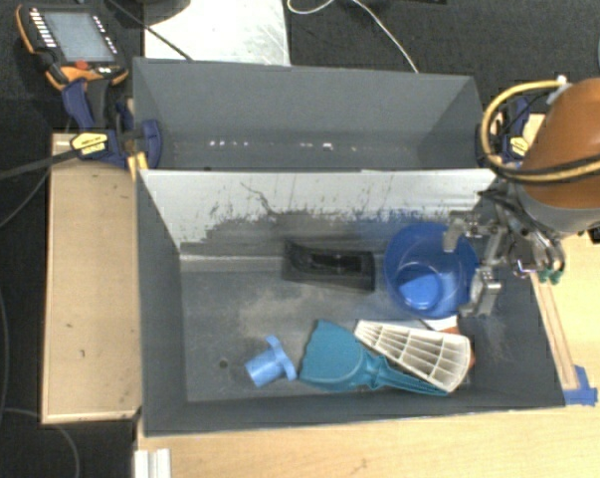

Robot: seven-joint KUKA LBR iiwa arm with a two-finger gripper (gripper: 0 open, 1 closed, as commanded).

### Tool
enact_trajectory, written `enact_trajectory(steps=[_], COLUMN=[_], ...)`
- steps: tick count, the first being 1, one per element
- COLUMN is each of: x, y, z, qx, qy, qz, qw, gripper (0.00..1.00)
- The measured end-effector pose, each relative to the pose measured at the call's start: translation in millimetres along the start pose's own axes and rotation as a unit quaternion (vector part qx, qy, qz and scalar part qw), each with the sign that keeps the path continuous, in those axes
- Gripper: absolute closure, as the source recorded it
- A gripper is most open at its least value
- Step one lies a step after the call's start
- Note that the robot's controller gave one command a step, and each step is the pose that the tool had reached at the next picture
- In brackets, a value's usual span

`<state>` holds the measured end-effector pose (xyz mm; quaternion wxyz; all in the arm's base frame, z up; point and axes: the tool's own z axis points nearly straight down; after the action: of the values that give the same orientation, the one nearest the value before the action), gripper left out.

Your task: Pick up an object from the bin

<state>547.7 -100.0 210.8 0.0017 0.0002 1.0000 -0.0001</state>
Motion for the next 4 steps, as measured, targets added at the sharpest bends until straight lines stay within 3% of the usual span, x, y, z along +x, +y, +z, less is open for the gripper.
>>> enact_trajectory(steps=[1, 2, 3, 4], x=[23.7, 35.2, 23.3, 49.4], y=[4, 17, -1, -12], z=[77, 106, 128, 129], qx=[0.000, 0.000, -0.002, -0.003], qy=[0.0007, -0.0011, 0.0015, -0.0042], qz=[-0.063, 0.029, 0.109, 0.179], qw=[0.9980, 0.9996, 0.9940, 0.9838], gripper=[0.00, 0.00, 0.00, 0.00])
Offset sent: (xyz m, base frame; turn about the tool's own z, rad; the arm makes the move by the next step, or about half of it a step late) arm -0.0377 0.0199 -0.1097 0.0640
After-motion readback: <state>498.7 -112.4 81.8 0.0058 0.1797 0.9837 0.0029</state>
